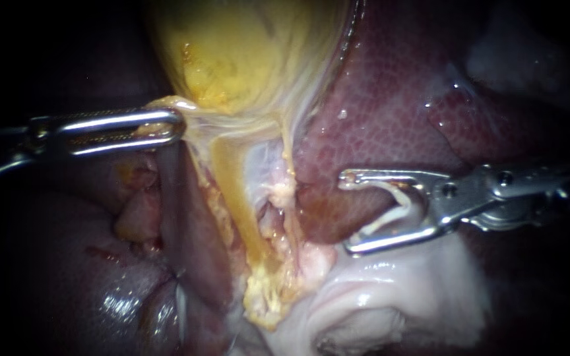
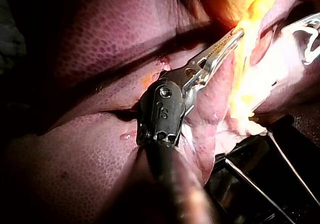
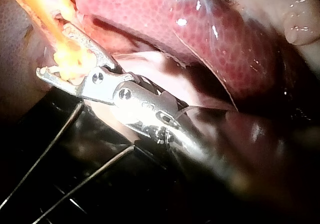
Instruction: Clipping first clip left tube
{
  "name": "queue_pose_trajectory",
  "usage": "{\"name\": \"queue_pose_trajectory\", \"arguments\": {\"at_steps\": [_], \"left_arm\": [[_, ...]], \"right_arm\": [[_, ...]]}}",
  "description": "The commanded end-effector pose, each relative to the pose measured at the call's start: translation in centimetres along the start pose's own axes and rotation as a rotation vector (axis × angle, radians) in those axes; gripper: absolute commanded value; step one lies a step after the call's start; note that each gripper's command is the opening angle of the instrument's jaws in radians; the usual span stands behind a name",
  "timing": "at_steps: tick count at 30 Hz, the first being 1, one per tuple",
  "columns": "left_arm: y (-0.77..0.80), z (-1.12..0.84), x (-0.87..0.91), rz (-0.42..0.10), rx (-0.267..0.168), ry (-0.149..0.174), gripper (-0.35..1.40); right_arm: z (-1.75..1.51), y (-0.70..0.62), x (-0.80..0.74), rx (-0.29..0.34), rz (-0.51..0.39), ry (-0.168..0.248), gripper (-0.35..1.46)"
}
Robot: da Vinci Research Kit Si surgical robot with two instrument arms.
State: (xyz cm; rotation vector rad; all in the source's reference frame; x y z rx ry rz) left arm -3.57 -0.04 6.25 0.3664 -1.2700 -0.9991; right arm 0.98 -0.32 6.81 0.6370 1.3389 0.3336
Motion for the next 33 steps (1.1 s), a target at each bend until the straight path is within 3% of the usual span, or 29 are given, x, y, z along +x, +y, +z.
{"name": "queue_pose_trajectory", "arguments": {"at_steps": [1, 4, 7, 11, 17, 22, 27, 33], "left_arm": [[0.0, 0.0, 0.0, 0.001, 0.001, 0.0, -0.35], [-0.01, 0.0, 0.01, 0.001, 0.003, 0.001, -0.35], [-0.02, 0.0, 0.02, 0.002, 0.005, 0.001, -0.35], [-0.06, -0.01, 0.05, 0.004, 0.012, 0.002, -0.35], [-0.14, -0.01, 0.05, 0.005, 0.017, 0.003, -0.35], [-0.16, 0.01, 0.06, 0.005, 0.022, 0.001, -0.35], [-0.13, 0.02, 0.07, 0.005, 0.023, 0.001, -0.35], [0.06, 0.01, 0.1, 0.006, 0.028, 0.009, -0.35]], "right_arm": [[0.09, 0.03, -0.1, 0.008, 0.006, -0.007, 0.6], [0.37, 0.13, -0.44, 0.026, 0.035, -0.024, 0.6], [0.53, 0.23, -0.66, 0.029, 0.053, -0.038, 0.6], [0.6, 0.36, -0.8, 0.03, 0.06, -0.039, 0.6], [0.63, 0.51, -0.84, 0.026, 0.067, -0.041, 0.6], [0.76, 0.54, -0.83, 0.04, 0.067, -0.041, 0.6], [0.87, 0.44, -0.83, 0.116, 0.097, -0.031, 0.6], [0.9, 0.24, -0.78, 0.217, 0.135, -0.027, 0.6]]}}
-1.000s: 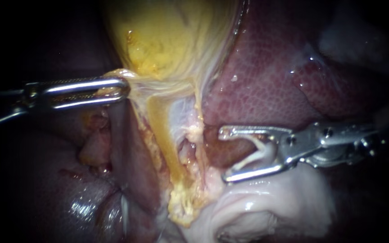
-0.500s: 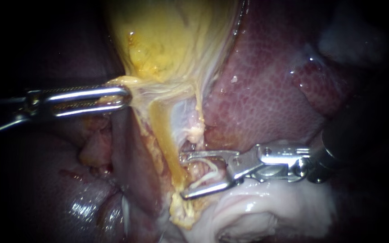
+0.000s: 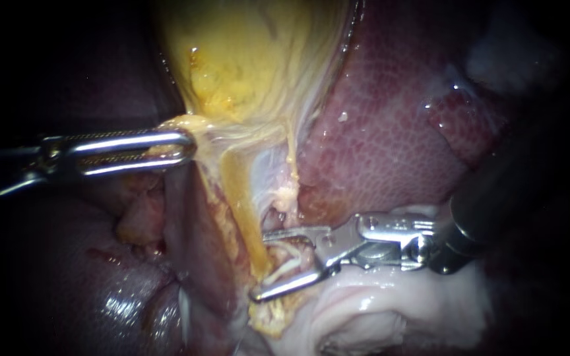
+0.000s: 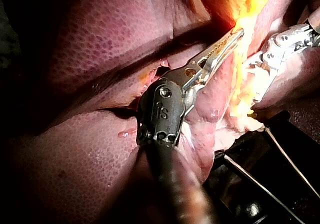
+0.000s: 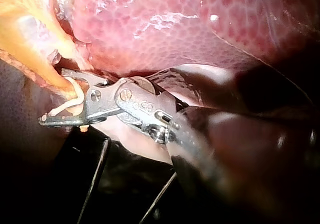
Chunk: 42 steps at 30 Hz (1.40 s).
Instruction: Clipping first clip left tube
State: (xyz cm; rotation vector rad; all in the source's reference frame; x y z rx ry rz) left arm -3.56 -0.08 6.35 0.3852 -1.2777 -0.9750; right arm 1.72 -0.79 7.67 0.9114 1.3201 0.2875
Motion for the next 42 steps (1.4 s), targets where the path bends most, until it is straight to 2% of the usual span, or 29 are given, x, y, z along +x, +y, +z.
{"name": "queue_pose_trajectory", "arguments": {"at_steps": [1, 5, 9, 17, 21, 22, 23, 24, 25, 26, 30, 42], "left_arm": [[0.04, 0.0, 0.01, -0.001, 0.003, 0.001, -0.35], [0.14, 0.01, 0.03, 0.0, 0.003, 0.007, -0.35], [0.19, 0.04, 0.04, 0.0, 0.002, 0.007, -0.35], [0.12, 0.13, 0.03, -0.001, -0.005, 0.005, -0.35], [0.1, 0.13, 0.02, -0.001, -0.002, 0.005, -0.35], [0.1, 0.13, 0.02, -0.001, -0.002, 0.005, -0.35], [0.1, 0.13, 0.02, -0.001, -0.002, 0.005, -0.35], [0.1, 0.13, 0.02, -0.001, -0.002, 0.005, -0.35], [0.1, 0.12, 0.02, -0.001, -0.002, 0.006, -0.35], [0.09, 0.12, 0.02, -0.001, -0.002, 0.006, -0.35], [0.08, 0.11, 0.02, -0.001, -0.002, 0.006, -0.35], [0.07, 0.08, 0.02, -0.001, -0.002, 0.006, -0.35]], "right_arm": [[0.01, -0.03, 0.01, 0.013, 0.005, 0.001, 0.6], [0.1, -0.1, 0.01, 0.058, 0.019, 0.009, 0.59], [0.22, -0.08, -0.05, 0.082, 0.024, 0.0, 0.58], [0.52, 0.01, -0.29, 0.097, 0.035, -0.015, 0.58], [0.48, 0.06, -0.31, 0.092, 0.034, -0.014, 0.54], [0.44, 0.07, -0.31, 0.093, 0.035, -0.013, 0.42], [0.38, 0.1, -0.31, 0.102, 0.041, -0.012, 0.23], [0.32, 0.11, -0.31, 0.124, 0.054, -0.029, 0.02], [0.27, 0.13, -0.32, 0.111, 0.055, -0.05, -0.26], [0.24, 0.15, -0.33, 0.101, 0.055, -0.056, -0.35], [0.2, 0.19, -0.36, 0.098, 0.055, -0.056, -0.35], [0.19, 0.17, -0.34, 0.1, 0.055, -0.056, -0.35]]}}
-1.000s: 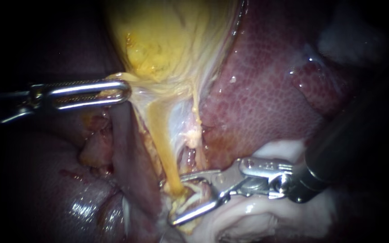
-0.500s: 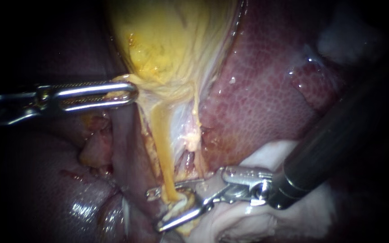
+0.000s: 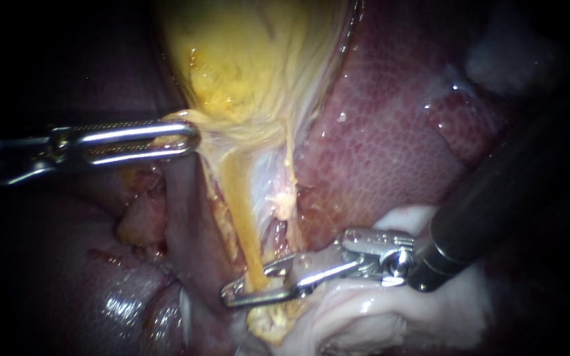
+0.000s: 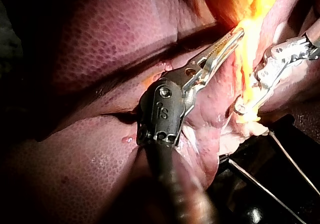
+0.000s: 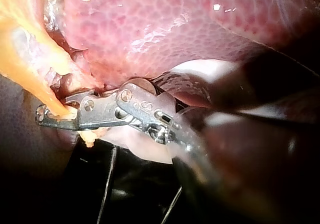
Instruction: Clipping first clip left tube
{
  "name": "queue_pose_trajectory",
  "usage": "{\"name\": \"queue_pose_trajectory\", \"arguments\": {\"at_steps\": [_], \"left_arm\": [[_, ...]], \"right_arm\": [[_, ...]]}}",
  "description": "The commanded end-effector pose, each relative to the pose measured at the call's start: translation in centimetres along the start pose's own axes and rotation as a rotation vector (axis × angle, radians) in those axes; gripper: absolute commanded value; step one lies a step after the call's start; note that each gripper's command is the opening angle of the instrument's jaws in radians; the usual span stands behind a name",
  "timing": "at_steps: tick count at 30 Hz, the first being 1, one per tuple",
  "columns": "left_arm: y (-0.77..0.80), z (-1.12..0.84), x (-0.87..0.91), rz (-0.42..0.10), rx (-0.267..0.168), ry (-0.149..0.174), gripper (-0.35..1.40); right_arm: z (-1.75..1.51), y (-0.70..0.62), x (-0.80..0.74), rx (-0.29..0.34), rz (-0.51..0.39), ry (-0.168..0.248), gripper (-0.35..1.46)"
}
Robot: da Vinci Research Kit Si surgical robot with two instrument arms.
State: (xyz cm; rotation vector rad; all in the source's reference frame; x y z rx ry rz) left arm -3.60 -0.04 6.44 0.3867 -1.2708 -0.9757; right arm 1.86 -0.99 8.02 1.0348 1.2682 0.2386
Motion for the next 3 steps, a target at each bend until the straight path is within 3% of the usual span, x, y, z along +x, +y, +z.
{"name": "queue_pose_trajectory", "arguments": {"at_steps": [1, 3], "left_arm": [[0.0, 0.0, 0.0, 0.0, 0.001, 0.0, -0.35], [-0.01, 0.01, 0.0, 0.0, 0.004, 0.0, -0.35]], "right_arm": [[-0.01, 0.0, 0.01, 0.0, 0.0, 0.0, -0.35], [-0.01, 0.0, 0.01, 0.0, 0.0, 0.0, -0.35]]}}
